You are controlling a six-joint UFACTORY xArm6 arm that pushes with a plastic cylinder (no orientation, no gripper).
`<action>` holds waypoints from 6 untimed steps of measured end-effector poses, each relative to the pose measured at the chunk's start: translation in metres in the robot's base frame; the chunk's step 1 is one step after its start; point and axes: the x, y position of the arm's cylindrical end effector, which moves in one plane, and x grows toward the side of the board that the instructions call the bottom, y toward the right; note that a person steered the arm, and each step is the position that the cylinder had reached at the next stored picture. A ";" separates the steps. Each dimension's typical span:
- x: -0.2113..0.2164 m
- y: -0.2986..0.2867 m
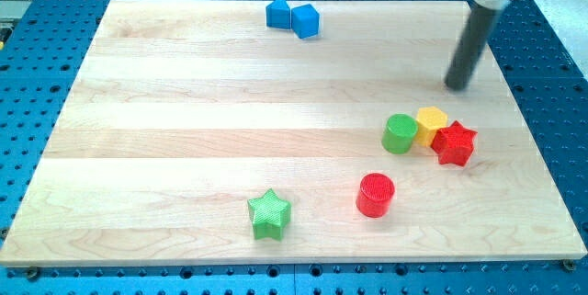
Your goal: Put the green circle vertically above the red circle
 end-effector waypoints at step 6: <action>0.113 -0.070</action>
